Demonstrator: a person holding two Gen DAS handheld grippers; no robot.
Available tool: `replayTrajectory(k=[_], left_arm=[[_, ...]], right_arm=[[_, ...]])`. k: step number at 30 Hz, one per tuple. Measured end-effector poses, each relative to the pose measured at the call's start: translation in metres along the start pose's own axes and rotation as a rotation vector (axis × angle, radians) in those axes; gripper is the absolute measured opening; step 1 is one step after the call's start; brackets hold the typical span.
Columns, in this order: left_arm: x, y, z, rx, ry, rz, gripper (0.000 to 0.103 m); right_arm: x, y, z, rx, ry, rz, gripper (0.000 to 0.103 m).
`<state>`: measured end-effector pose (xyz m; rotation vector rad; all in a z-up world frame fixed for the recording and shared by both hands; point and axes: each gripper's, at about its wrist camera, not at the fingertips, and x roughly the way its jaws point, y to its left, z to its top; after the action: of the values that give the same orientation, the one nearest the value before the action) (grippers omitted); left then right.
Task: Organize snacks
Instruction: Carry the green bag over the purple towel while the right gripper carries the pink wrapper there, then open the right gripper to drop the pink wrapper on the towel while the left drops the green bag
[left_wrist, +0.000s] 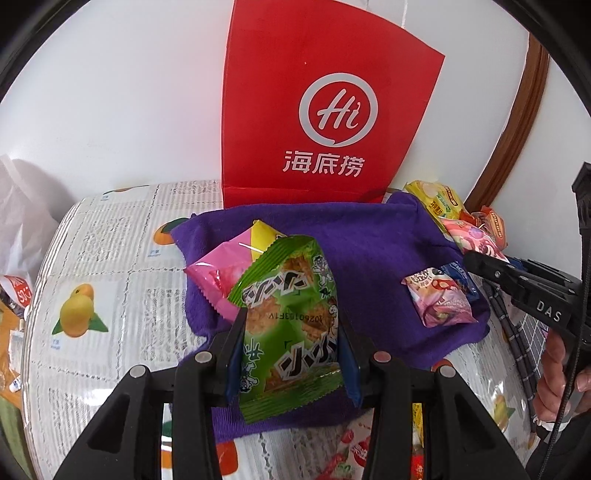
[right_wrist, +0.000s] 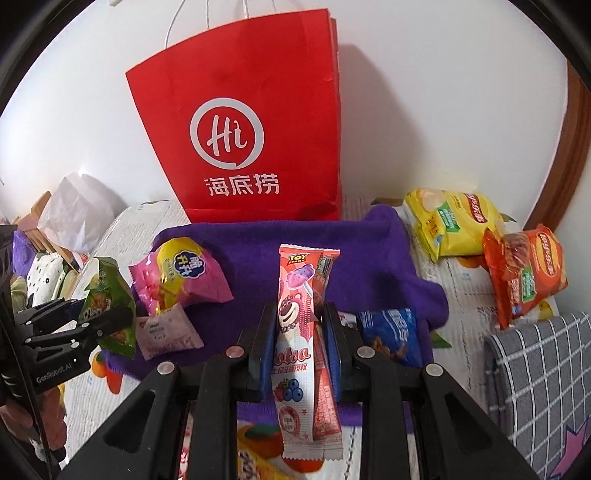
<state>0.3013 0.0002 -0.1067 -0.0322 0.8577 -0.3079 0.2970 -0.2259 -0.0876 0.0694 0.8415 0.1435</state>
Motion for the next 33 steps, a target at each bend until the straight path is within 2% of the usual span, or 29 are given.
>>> replayTrajectory(k=[5,12,20,29,33], left_arm=[[0.009,0.002,0.003,-0.001,0.008,-0.005,0.041],[0.023,0.005,0.011,-0.009,0.027,-0.006,0.041],[0.034,0.003,0.013,-0.006,0.048,-0.03,0.041],[0.038,0.002,0.009,-0.009,0.051,-0.027,0.042],[0.041,0.002,0.006,-0.016,0.079,-0.036,0.045]], right_arm=[[0.014,-0.001,0.006,-0.019,0.013,0.006,0.024],[0.036,0.012,0.006,-0.046,0.048,0.067,0.025],[0.061,0.02,0.004,-0.067,0.083,0.079,0.025],[0.06,0.016,0.002,-0.064,0.092,0.076,0.025],[0.052,0.015,0.0,-0.074,0.089,0.07,0.029]])
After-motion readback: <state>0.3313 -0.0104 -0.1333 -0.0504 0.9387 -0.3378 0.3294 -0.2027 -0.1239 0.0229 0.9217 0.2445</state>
